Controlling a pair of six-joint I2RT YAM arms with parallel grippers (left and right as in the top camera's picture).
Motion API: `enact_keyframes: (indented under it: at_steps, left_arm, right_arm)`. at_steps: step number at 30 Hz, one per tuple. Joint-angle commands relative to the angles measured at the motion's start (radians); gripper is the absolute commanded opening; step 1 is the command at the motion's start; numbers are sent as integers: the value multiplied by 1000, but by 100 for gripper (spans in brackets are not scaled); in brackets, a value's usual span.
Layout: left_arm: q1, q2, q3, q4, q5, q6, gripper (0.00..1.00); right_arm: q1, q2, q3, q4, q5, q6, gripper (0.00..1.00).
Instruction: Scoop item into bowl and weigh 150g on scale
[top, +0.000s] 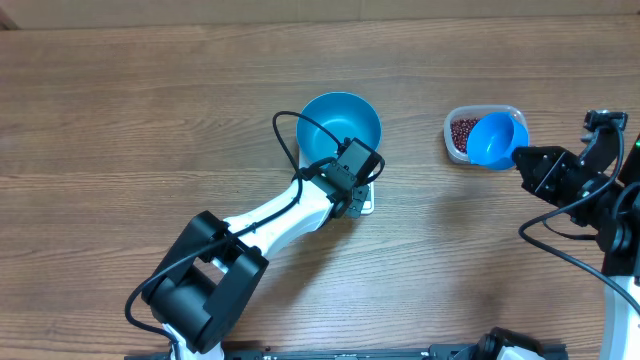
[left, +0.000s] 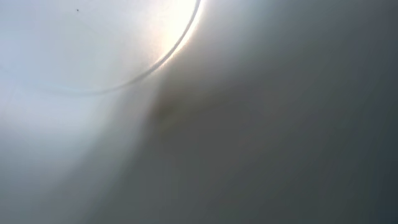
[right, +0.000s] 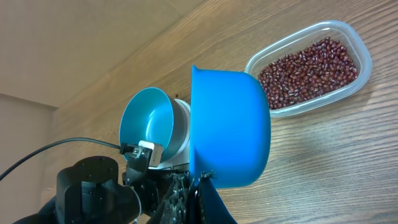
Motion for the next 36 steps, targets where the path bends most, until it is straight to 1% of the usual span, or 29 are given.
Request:
enact_keyframes:
  at_steps: [1, 13, 16, 21, 26, 29, 31, 36]
  left_arm:
    - [-9, 35, 6, -6, 13, 8, 4]
    - [-14, 47, 8, -18, 6, 19, 4]
    - [-13, 47, 40, -71, 5, 22, 4]
    - [1, 47, 41, -80, 6, -7, 4]
    - [4, 32, 69, -91, 6, 7, 4]
    - [2, -16, 141, -169, 14, 51, 4]
    - [-5, -56, 187, -236, 27, 53, 4]
    - [-16, -153, 252, -316, 157, 52, 4]
  right_arm:
    - [-3, -6, 13, 0, -12, 2, 4]
    - [-3, -6, 13, -1, -12, 2, 4]
    - [-3, -6, 13, -3, -12, 2, 4]
    - [-3, -6, 13, -10, -12, -2, 4]
    - [-3, -6, 13, 0, -12, -2, 4]
    - [-3, -6, 13, 6, -12, -2, 4]
    - [-3, -6, 13, 10, -12, 2, 4]
    - [-3, -6, 13, 10, -12, 3, 4]
